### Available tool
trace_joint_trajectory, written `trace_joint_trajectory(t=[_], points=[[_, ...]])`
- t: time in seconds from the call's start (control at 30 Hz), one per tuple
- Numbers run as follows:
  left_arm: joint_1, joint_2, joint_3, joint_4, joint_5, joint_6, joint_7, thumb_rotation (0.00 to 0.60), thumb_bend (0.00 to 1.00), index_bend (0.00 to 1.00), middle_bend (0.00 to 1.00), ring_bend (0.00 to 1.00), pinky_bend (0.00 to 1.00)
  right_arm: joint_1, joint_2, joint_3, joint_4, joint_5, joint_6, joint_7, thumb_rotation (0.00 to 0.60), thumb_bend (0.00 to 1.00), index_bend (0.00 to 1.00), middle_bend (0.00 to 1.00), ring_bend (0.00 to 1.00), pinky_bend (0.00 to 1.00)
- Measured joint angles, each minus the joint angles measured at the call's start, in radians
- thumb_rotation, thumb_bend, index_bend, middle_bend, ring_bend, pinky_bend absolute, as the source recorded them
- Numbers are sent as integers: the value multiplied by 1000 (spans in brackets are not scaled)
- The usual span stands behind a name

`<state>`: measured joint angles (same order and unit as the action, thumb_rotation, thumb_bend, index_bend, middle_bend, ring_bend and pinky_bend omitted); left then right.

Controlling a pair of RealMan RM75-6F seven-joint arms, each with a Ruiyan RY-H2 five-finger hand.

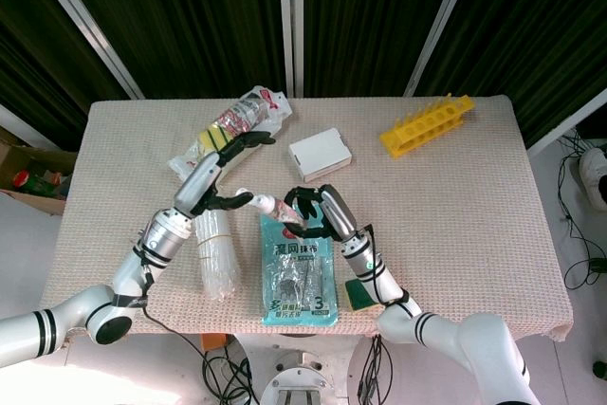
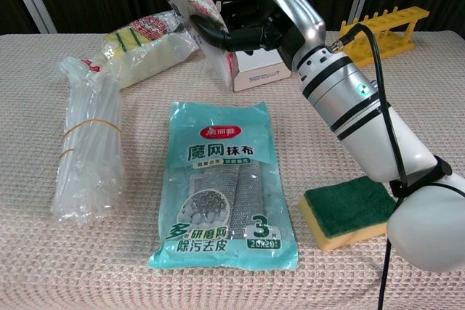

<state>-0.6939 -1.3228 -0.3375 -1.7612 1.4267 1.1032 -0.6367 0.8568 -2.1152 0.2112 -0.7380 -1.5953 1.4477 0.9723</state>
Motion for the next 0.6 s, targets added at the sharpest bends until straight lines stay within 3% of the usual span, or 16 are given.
trace_joint_trajectory(t=[0.6], points=[[-50,-57,6,12,-32,-18,64,147,0,145,193,105,172,19,-2,6,4,7,-22,22,600,502,1000,870,776,910]])
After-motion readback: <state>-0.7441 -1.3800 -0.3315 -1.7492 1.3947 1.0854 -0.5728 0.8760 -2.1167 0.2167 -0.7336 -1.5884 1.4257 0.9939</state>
